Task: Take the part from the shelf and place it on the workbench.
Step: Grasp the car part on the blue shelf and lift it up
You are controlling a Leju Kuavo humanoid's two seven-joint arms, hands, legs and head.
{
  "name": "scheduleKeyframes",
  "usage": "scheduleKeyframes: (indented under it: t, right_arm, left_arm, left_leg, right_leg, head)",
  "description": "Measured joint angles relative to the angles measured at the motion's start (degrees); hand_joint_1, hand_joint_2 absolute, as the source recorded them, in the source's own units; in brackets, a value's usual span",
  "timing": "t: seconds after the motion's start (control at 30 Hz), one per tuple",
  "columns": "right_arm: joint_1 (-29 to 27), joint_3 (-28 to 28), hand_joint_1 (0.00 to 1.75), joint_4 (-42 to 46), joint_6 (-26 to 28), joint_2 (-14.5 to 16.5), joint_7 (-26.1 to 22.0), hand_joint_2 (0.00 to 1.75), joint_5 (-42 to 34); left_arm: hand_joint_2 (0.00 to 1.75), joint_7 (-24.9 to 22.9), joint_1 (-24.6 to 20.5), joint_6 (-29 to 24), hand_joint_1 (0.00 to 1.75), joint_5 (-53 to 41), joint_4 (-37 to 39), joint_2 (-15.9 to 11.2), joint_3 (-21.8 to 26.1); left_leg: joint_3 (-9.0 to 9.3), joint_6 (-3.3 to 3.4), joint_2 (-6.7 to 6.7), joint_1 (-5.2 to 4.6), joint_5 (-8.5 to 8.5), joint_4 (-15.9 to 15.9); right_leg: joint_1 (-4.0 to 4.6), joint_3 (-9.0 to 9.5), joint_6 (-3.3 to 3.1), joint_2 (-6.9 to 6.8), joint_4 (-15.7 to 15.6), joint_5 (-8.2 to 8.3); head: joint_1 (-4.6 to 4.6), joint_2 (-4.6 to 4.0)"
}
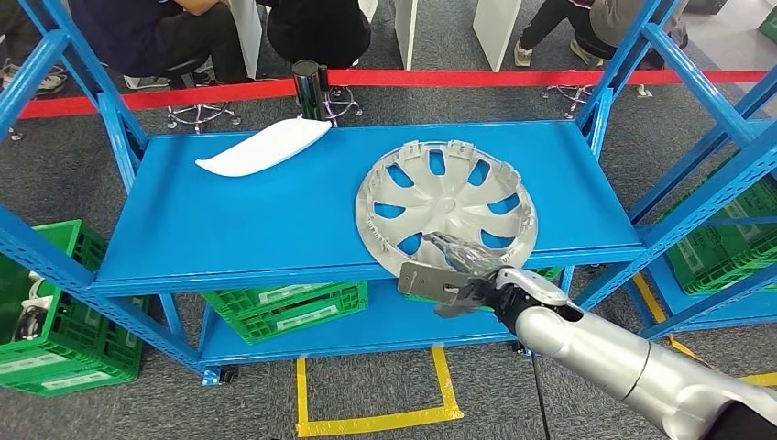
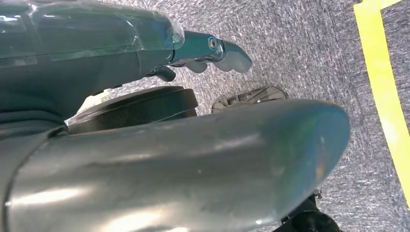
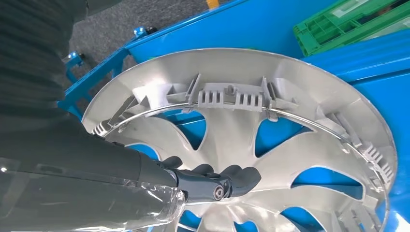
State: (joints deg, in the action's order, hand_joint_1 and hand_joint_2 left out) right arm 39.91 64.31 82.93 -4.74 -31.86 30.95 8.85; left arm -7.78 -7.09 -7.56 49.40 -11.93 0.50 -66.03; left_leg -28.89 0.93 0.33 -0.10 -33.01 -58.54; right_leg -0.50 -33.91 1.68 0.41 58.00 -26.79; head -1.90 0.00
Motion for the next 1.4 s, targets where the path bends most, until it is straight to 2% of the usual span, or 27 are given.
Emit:
scheduleKeyframes:
  t: [0.27,0.47,0.93,0.97,1.07,1.1,1.4]
  right_arm:
    - [-0.9,-2.0,0.00,-0.1,-2.2,0.6,0.3,1.75,-0.1]
    - [-1.6,-2.5,0.00,-0.7,-4.0,1.1,-0.2,1.75,4.2]
    - [-2.5,-2.4,0.00,-3.9,-7.3,2.6,-0.4,1.75,7.3]
    - [-2.6,-2.4,0.32,-4.2,-7.4,2.7,-0.5,1.75,7.3]
    - [-2.8,-2.4,1.63,-5.0,-7.7,3.0,-0.7,1.75,7.3]
    - [-2.8,-2.4,1.75,-5.2,-7.8,3.1,-0.8,1.75,7.3]
    - [-2.3,-2.7,1.75,-6.3,-7.5,3.7,-1.4,1.75,7.2]
  left_arm:
    - [0.00,0.0,0.0,0.0,0.00,0.0,0.0,0.0,0.0]
    - [0.00,0.1,0.0,0.0,0.00,-0.3,0.0,0.0,0.0]
    - [0.00,0.2,0.0,0.2,0.00,-0.6,0.0,0.1,0.0]
    - [0.00,0.2,0.0,0.2,0.00,-0.6,0.0,0.1,0.0]
    - [0.00,0.2,0.0,0.2,0.00,-0.6,0.0,0.2,0.0]
    - [0.00,0.2,0.0,0.2,0.00,-0.6,0.0,0.2,0.0]
    - [0.00,0.4,0.0,0.2,0.00,-0.7,0.0,0.2,0.0]
  left_leg:
    - [0.01,0.00,-0.02,0.00,0.00,0.0]
    - [0.01,0.00,-0.07,0.00,0.00,0.0]
    - [0.00,0.00,-0.13,0.00,0.00,0.0]
    - [0.00,0.00,-0.14,0.00,0.00,0.0]
    - [0.01,0.00,-0.15,0.00,0.00,0.0]
    - [0.02,0.00,-0.15,0.00,0.00,0.0]
    - [0.15,-0.01,-0.31,0.00,0.00,0.0]
  right_leg:
    - [0.00,0.00,0.00,0.00,0.0,0.00]
    - [0.00,0.00,0.00,-0.01,0.0,0.00]
    - [0.00,0.00,0.00,-0.02,0.0,0.00]
    - [0.00,0.00,0.00,-0.02,0.0,0.00]
    - [0.00,0.00,0.00,-0.02,0.0,0.00]
    - [0.00,0.00,0.00,-0.02,0.0,0.00]
    - [0.01,0.05,0.00,-0.01,0.0,0.00]
  head:
    - [-0.02,0.00]
    - [-0.02,0.00]
    - [-0.03,0.00]
    - [-0.03,0.00]
    - [-0.02,0.00]
    - [-0.02,0.00]
    - [-0.02,0.00]
